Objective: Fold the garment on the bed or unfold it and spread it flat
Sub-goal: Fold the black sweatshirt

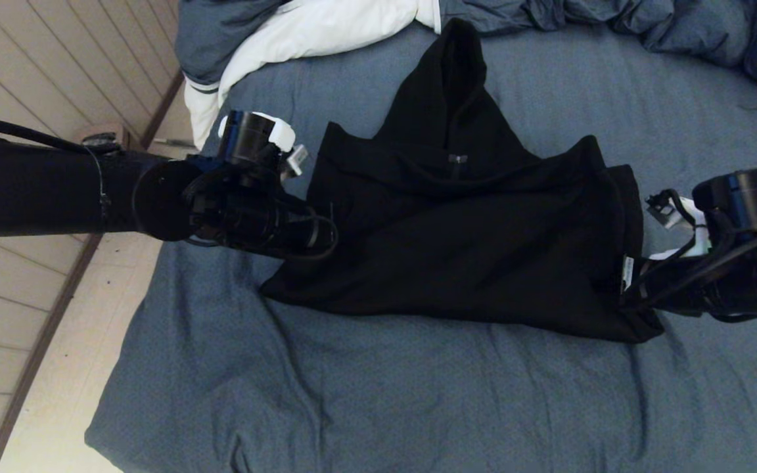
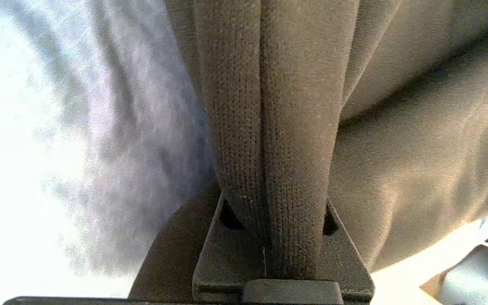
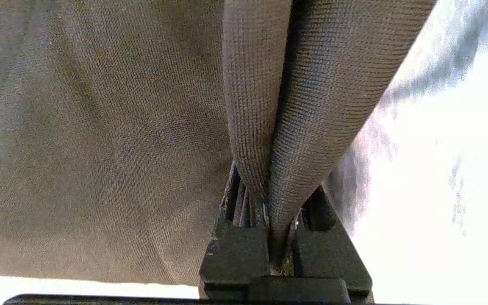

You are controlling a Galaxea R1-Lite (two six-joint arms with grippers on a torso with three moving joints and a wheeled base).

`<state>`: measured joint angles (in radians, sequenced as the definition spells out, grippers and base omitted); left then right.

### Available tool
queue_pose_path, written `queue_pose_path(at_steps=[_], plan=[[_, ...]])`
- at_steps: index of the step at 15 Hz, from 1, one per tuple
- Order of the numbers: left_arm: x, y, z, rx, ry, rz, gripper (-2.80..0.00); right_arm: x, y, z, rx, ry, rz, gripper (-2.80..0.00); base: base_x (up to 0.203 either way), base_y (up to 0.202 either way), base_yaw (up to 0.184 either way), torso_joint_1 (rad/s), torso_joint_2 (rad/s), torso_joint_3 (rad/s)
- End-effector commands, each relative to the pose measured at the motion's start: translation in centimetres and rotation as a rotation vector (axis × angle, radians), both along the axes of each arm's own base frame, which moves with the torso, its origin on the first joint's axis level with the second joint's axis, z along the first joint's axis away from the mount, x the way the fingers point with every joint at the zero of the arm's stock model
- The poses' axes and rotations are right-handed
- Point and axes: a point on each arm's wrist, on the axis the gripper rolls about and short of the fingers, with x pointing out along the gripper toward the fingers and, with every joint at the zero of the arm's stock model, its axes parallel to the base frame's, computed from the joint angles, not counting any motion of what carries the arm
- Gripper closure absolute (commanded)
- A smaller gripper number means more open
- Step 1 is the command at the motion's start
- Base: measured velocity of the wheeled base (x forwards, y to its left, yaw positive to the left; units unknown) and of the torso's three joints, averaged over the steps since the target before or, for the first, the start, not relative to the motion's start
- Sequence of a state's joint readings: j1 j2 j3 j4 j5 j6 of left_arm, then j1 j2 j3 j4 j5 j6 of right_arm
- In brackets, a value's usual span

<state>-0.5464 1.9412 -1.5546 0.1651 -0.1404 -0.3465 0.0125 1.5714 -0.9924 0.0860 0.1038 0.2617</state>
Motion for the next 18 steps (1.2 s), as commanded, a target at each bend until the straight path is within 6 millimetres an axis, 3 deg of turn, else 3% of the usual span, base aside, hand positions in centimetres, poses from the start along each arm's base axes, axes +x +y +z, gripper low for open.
queue_pose_path(at_steps=[1, 5, 11, 18], plan=[[-1.5, 0.9, 1.6, -0.008, -0.018, 0.002, 0.0, -1.0, 0.1, 0.3, 0.003, -0.007, 0.006, 0.0, 0.0, 0.0, 0.0, 0.0, 0.0, 0.0], [-3.5, 2.0, 2.6, 0.005, -0.003, -0.001, 0.0, -2.4, 0.2, 0.7, 0.004, -0.014, 0.01, 0.0, 0.0, 0.0, 0.0, 0.0, 0.0, 0.0], [-6.3, 3.6, 1.7, 0.097, 0.119, -0.014, 0.0, -6.0, 0.2, 1.5, 0.029, 0.083, 0.078, 0.0, 0.0, 0.0, 0.0, 0.0, 0.0, 0.0], [-10.4, 6.1, 0.0, 0.134, 0.187, -0.02, 0.0, -9.3, 0.1, -1.2, -0.005, 0.184, 0.112, 0.0, 0.0, 0.0, 0.0, 0.0, 0.0, 0.0]])
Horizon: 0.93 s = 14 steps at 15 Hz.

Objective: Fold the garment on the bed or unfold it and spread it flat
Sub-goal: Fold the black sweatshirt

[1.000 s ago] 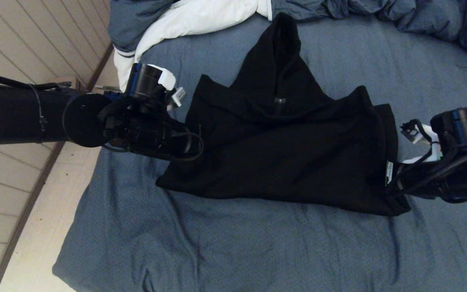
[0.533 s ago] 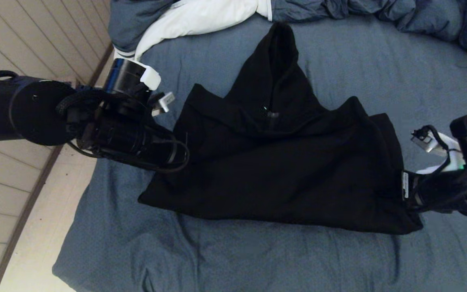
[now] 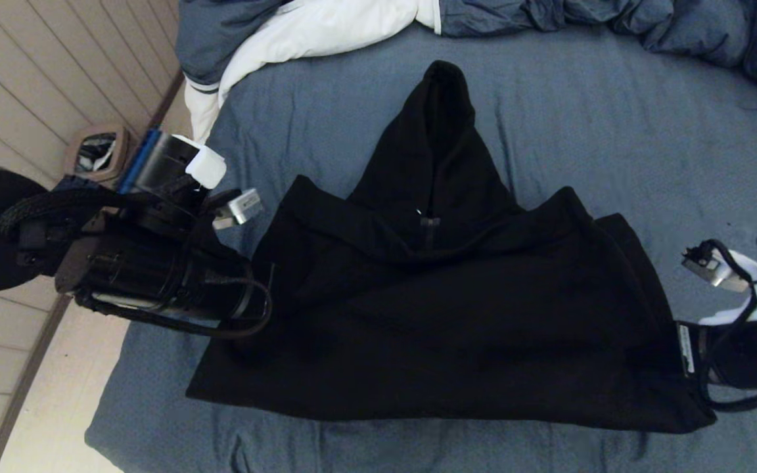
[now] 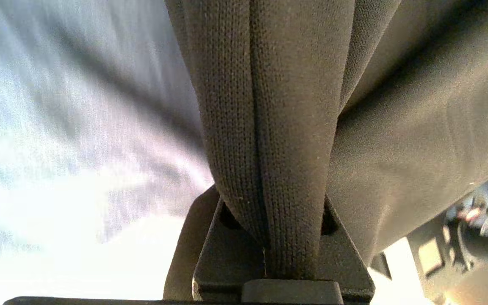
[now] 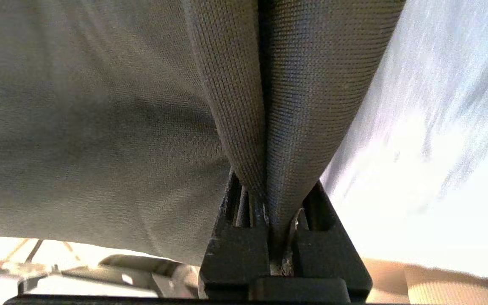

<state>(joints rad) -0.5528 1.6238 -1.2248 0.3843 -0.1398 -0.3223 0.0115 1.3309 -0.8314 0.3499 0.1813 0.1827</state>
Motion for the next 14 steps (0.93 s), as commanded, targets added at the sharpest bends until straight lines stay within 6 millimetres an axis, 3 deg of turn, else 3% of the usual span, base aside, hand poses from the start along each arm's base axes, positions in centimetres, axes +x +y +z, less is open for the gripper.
queue_pose_path(at_steps=[1, 4, 5, 6, 11, 14], plan=[[-1.5, 0.9, -0.2, 0.002, 0.013, 0.002, 0.0, -1.5, 0.1, -0.8, 0.0, 0.016, 0.007, 0.0, 0.0, 0.0, 0.0, 0.0, 0.0, 0.0], [-1.7, 1.1, -1.1, 0.003, 0.015, 0.003, 0.0, -1.7, 0.1, -1.1, 0.001, 0.028, 0.008, 0.0, 0.0, 0.0, 0.0, 0.0, 0.0, 0.0], [-1.7, 1.1, -1.3, 0.0, 0.005, 0.005, 0.0, -1.7, 0.1, -1.2, 0.001, 0.031, 0.009, -2.71, 0.0, 0.0, 0.0, 0.0, 0.0, 0.0], [-1.6, 1.0, -1.6, -0.006, -0.011, 0.005, -2.8, -1.8, 0.1, -1.4, -0.001, 0.035, 0.008, -2.8, 0.0, 0.0, 0.0, 0.0, 0.0, 0.0], [-1.7, 1.1, -1.3, -0.034, -0.062, 0.006, -2.8, -1.9, 0.1, -1.0, 0.001, 0.018, 0.009, -2.8, 0.0, 0.0, 0.0, 0.0, 0.0, 0.0], [-2.3, 2.1, 0.3, -0.06, -0.118, 0.032, -2.8, -2.4, 0.0, 0.4, 0.001, -0.047, 0.005, -2.8, 0.0, 0.0, 0.0, 0.0, 0.0, 0.0]])
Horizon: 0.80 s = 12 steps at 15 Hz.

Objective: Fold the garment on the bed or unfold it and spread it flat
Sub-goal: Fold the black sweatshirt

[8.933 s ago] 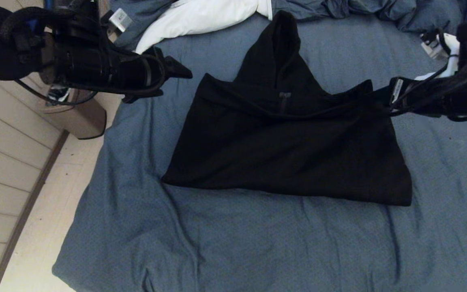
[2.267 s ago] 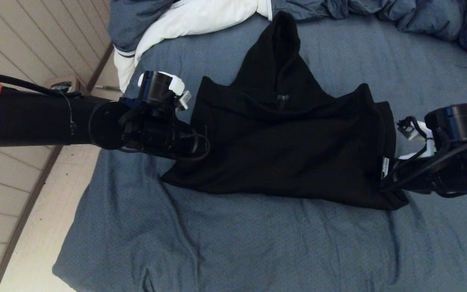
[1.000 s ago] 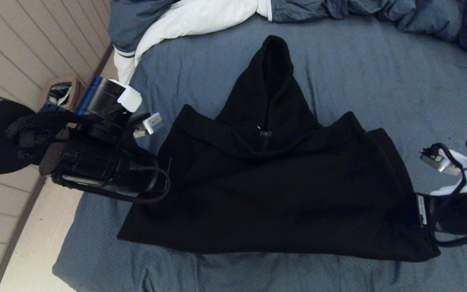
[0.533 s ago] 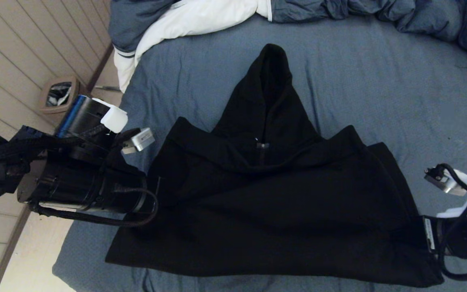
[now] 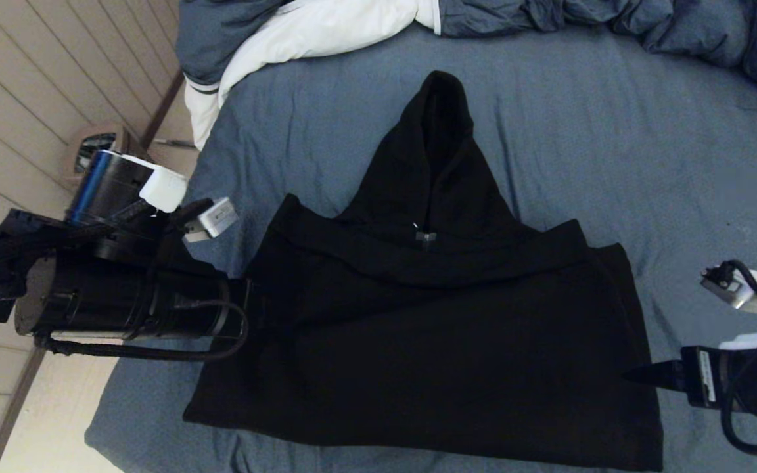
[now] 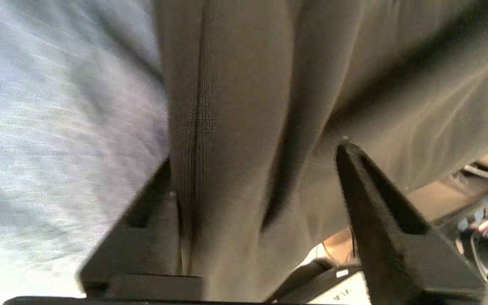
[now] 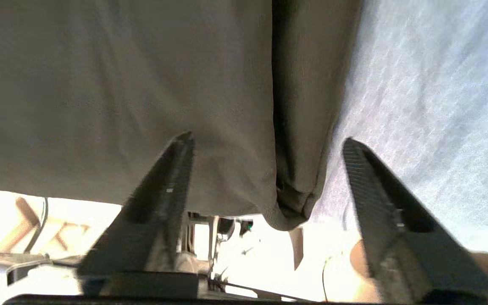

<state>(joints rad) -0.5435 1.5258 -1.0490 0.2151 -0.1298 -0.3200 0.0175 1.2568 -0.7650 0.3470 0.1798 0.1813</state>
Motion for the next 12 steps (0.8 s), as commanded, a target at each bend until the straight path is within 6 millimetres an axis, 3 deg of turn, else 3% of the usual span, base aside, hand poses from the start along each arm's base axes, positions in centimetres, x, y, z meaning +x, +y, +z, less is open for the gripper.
queue_pose_path(at_steps=[1, 7, 8, 9, 12], plan=[[-0.6, 1.1, 1.6, -0.022, -0.064, 0.033, -2.8, -0.4, 0.0, 1.2, 0.004, -0.052, -0.003, -2.8, 0.0, 0.0, 0.0, 0.0, 0.0, 0.0], [1.3, 3.5, 5.9, -0.058, -0.222, 0.165, -2.8, 0.1, -0.1, 5.7, 0.006, -0.168, -0.009, -2.8, 0.0, 0.0, 0.0, 0.0, 0.0, 0.0], [2.0, 3.6, 6.3, -0.062, -0.233, 0.18, -1.17, 0.3, -0.1, 6.3, 0.007, -0.18, -0.01, -2.8, 0.0, 0.0, 0.0, 0.0, 0.0, 0.0], [2.6, 3.8, 6.9, -0.069, -0.251, 0.197, 0.0, 0.7, -0.1, 6.7, 0.008, -0.192, -0.01, 0.0, 0.0, 0.0, 0.0, 0.0, 0.0, 0.0], [3.9, 4.3, 7.6, -0.073, -0.27, 0.236, 0.0, 2.7, 0.0, 7.8, 0.012, -0.209, -0.007, 0.0, 0.0, 0.0, 0.0, 0.0, 0.0, 0.0]])
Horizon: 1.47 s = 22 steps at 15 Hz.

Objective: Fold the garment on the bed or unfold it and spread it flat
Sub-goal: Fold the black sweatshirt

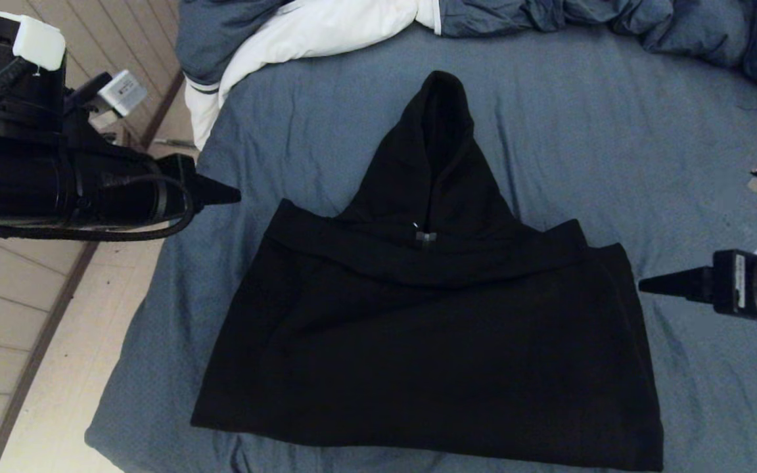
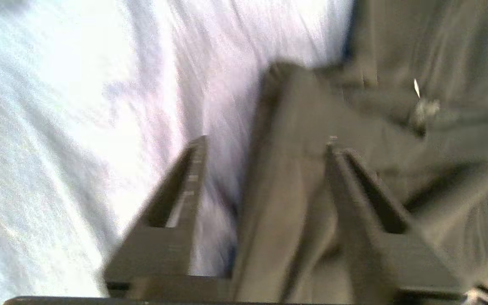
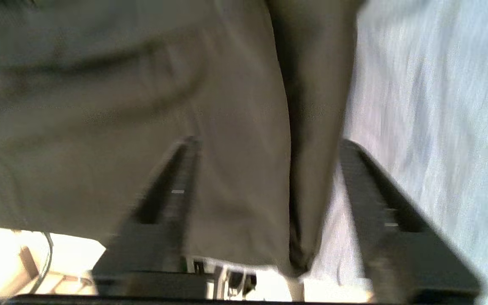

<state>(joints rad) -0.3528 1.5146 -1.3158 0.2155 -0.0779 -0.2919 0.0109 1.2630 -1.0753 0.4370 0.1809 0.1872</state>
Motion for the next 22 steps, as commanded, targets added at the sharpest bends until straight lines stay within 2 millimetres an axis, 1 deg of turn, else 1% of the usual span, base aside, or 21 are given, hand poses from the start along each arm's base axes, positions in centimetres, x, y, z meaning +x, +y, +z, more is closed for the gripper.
queue_pose_path(at_steps=[1, 3, 4, 6, 8, 9, 10, 11, 12, 13, 14, 15, 16, 17, 19, 22], plan=[[1.2, 0.4, -0.2, 0.0, 0.01, 0.031, 0.0, 2.5, 0.1, 0.6, 0.008, 0.004, -0.001, 0.0, 0.0, 0.0, 0.0, 0.0, 0.0, 0.0], [1.7, 1.6, -0.3, -0.002, 0.016, 0.081, 0.0, 5.1, 0.0, 1.2, 0.033, 0.004, -0.021, 0.0, 0.0, 0.0, 0.0, 0.0, 0.0, 0.0], [2.4, 2.5, -0.6, -0.006, 0.024, 0.114, 0.0, 6.4, 0.1, 1.5, 0.046, 0.002, -0.031, 0.0, 0.0, 0.0, 0.0, 0.0, 0.0, 0.0], [4.4, 4.0, -1.9, -0.015, 0.054, 0.178, 0.0, 9.4, 0.2, 1.6, 0.067, 0.006, -0.044, 0.0, 0.0, 0.0, 0.0, 0.0, 0.0, 0.0], [6.4, 5.0, -3.2, -0.051, 0.067, 0.238, 0.0, 12.9, 0.3, 1.5, 0.081, 0.003, -0.052, 0.0, 0.0, 0.0, 0.0, 0.0, 0.0, 0.0], [7.0, 5.7, -3.7, -0.076, 0.072, 0.271, 0.0, 14.7, 0.4, 1.6, 0.086, -0.007, -0.054, 0.0, 0.0, 0.0, 0.0, 0.0, 0.0, 0.0], [7.1, 6.0, -4.1, -0.085, 0.083, 0.284, 0.0, 16.3, 0.4, 1.6, 0.088, -0.022, -0.055, 0.0, 0.0, 0.0, 0.0, 0.0, 0.0, 0.0], [7.0, 6.5, -4.9, -0.093, 0.104, 0.294, 0.0, 18.2, 0.8, 2.1, 0.092, -0.056, -0.048, 0.0, 0.0, 0.0, 0.0, 0.0, 0.0, 0.0], [6.9, 6.9, -5.3, -0.109, 0.093, 0.288, 0.0, 19.7, 1.3, 2.6, 0.094, -0.093, -0.038, 0.0, 0.0, 0.0, 0.0, 0.0, 0.0, 0.0], [6.9, 7.0, -5.6, -0.126, 0.077, 0.272, 0.0, 21.3, 2.2, 2.5, 0.091, -0.119, -0.023, 0.0, 0.0, 0.0, 0.0, 0.0, 0.0, 0.0], [6.9, 7.0, -6.0, -0.13, 0.07, 0.263, 0.0, 22.1, 4.0, 2.6, 0.083, -0.157, 0.006, -2.8, 0.0, 0.0, 0.0, 0.0, 0.0, 0.0], [6.9, 7.0, -6.4, -0.132, 0.063, 0.259, 0.0, 22.4, 6.2, 2.8, 0.068, -0.215, 0.023, -2.8, 0.0, 0.0, 0.0, 0.0, 0.0, 0.0], [6.9, 7.0, -6.6, -0.135, 0.05, 0.257, 0.0, 22.8, 7.4, 3.2, 0.059, -0.294, 0.02, -2.8, 0.0, 0.0, 0.0, 0.0, 0.0, 0.0], [6.9, 7.0, -6.9, -0.136, 0.044, 0.256, 0.0, 23.0, 8.3, 3.5, 0.057, -0.35, 0.036, -2.8, 0.0, 0.0, 0.0, 0.0, 0.0, 0.0], [6.6, 7.0, -7.2, -0.14, 0.025, 0.253, 0.0, 23.4, 10.3, 3.1, 0.058, -0.393, 0.073, -2.8, 0.0, 0.0, 0.0, 0.0, 0.0, 0.0], [6.3, 6.9, -7.4, -0.147, -0.003, 0.245, 0.0, 23.9, 12.7, 2.6, 0.021, -0.47, 0.035, -2.8, 0.0, 0.0, 0.0, 0.0, 0.0, 0.0]])
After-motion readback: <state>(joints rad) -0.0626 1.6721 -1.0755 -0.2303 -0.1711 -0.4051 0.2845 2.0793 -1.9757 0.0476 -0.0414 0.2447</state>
